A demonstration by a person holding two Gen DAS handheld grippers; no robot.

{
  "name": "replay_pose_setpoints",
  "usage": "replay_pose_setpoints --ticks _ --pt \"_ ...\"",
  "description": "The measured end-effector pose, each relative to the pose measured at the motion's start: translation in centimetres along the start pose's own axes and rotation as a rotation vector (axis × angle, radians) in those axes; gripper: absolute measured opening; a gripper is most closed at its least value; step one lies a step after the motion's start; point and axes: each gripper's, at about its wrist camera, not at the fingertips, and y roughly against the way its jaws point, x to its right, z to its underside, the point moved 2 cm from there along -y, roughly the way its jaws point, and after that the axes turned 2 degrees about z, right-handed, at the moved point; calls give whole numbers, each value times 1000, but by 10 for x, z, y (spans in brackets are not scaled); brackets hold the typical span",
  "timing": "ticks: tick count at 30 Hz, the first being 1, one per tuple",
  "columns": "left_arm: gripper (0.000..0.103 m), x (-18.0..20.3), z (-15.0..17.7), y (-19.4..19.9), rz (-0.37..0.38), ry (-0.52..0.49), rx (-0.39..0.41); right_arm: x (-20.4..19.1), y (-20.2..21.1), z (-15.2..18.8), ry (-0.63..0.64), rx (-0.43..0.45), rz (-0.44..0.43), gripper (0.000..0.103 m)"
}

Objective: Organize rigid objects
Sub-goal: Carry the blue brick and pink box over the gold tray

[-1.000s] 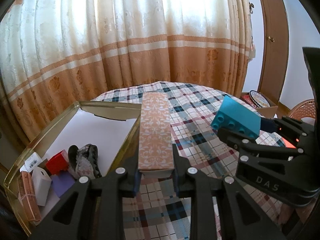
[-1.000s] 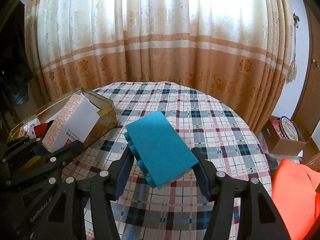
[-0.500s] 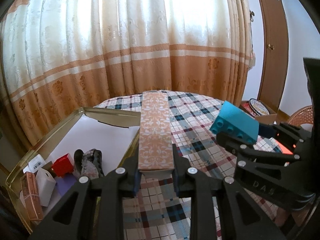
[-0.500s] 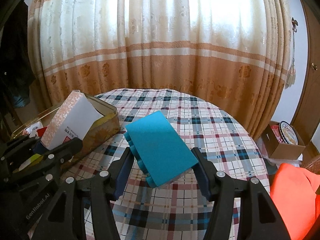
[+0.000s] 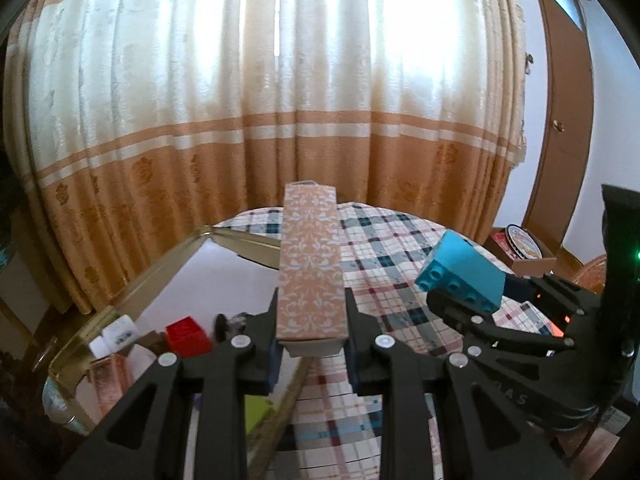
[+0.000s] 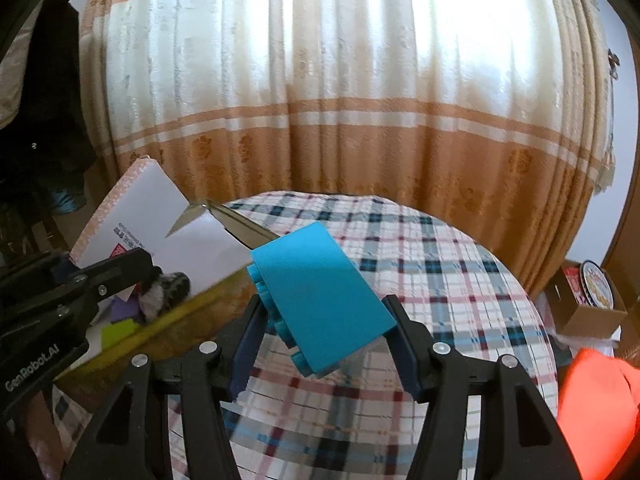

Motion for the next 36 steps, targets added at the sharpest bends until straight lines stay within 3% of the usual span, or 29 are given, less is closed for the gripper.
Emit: replay_pose_setpoints --ticks 17,36 --pt "24 -44 -5 12 -80 50 -14 -40 -1 -37 79 28 -82 61" --pt "24 -107 4 2 -194 120 -104 -109 -49 -53 176 -71 -195 61"
